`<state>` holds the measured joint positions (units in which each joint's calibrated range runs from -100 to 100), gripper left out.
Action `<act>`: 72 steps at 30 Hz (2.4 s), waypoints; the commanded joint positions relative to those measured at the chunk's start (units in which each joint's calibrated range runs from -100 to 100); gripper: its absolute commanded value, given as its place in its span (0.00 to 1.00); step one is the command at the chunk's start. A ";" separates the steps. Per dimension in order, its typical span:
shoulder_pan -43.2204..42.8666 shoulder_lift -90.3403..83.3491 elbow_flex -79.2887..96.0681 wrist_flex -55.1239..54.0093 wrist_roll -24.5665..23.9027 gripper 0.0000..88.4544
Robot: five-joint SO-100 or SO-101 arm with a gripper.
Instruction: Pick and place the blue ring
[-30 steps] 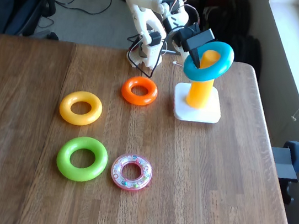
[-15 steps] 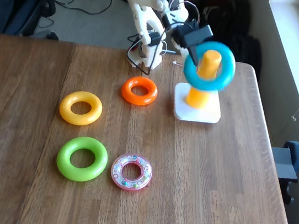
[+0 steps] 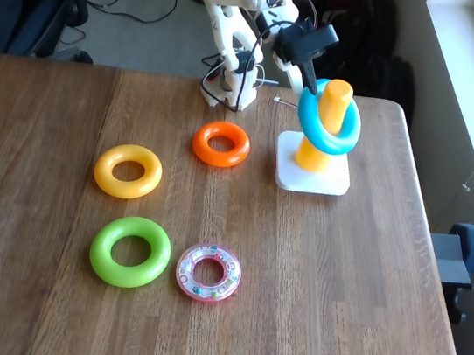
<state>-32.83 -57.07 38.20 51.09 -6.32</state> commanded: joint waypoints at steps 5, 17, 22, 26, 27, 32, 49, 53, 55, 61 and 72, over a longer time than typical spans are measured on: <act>0.97 -3.48 -10.12 -0.04 0.20 0.41; 3.95 -9.56 6.97 4.66 0.24 0.43; 5.76 -16.15 11.80 4.50 0.24 0.47; 7.21 -20.91 14.57 4.50 0.24 0.47; 8.08 -21.99 15.29 4.82 0.24 0.47; 15.76 -28.75 19.22 4.66 0.24 0.47; 31.86 -39.01 27.81 5.15 0.24 0.35; 31.93 -39.01 28.08 5.23 0.24 0.25; 31.93 -39.01 28.08 5.23 0.24 0.21; 31.93 -39.01 30.31 5.72 0.24 0.14; 32.00 -39.01 40.42 10.66 0.24 0.02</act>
<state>-0.99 -95.60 78.63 61.57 -6.67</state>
